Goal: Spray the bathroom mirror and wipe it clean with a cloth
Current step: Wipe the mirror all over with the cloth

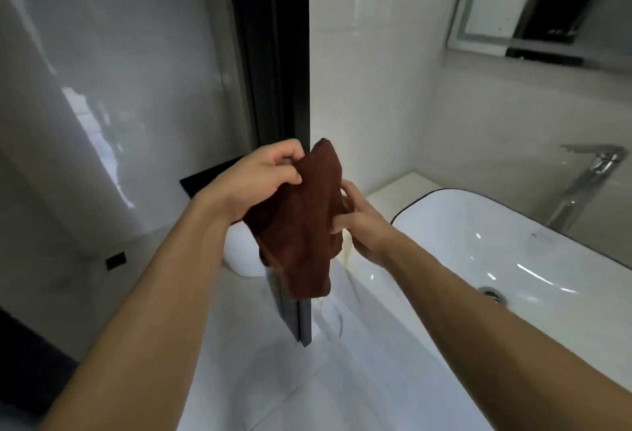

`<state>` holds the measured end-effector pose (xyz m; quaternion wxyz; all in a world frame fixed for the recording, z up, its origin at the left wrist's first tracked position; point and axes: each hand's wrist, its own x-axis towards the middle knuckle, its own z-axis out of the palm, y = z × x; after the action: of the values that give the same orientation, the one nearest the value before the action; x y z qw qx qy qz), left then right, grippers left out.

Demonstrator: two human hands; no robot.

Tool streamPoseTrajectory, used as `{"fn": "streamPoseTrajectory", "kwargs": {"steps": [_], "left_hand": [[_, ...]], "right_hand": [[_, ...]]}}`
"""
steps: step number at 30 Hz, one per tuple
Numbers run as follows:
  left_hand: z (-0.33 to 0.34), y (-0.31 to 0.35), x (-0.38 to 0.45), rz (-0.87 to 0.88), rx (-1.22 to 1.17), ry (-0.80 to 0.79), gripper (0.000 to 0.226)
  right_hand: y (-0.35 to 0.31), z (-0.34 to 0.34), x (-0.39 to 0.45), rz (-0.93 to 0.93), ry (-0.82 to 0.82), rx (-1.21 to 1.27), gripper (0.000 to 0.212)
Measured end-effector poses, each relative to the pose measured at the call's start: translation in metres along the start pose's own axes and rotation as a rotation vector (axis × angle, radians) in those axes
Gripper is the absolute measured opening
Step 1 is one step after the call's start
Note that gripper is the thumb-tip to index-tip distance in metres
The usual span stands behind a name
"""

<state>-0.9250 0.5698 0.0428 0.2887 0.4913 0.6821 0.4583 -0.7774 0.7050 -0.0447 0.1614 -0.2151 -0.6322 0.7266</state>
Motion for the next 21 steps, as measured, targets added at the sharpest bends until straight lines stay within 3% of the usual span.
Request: {"fn": "streamPoseTrajectory", "kwargs": {"steps": [2,6,9,15,21], "left_hand": [[-0.019,0.056,0.016,0.075,0.003,-0.027,0.012],[-0.053,0.153,0.047,0.247,0.040,-0.085,0.027],[-0.070,0.217,0.069,0.405,0.169,-0.071,0.021],[-0.052,0.306,0.123,0.697,0.436,0.227,0.019],[0.011,0.358,0.179,0.831,0.678,0.524,0.019]], "right_hand": [[-0.074,-0.013,-0.004,-0.084,-0.020,0.006,0.076],[-0.195,-0.040,-0.021,-0.218,0.028,-0.121,0.052],[-0.266,-0.054,-0.036,-0.298,0.184,-0.213,0.036],[-0.361,-0.082,-0.076,-0.429,0.594,-0.486,0.020],[-0.416,-0.133,-0.109,-0.314,1.006,-0.973,0.019]]}}
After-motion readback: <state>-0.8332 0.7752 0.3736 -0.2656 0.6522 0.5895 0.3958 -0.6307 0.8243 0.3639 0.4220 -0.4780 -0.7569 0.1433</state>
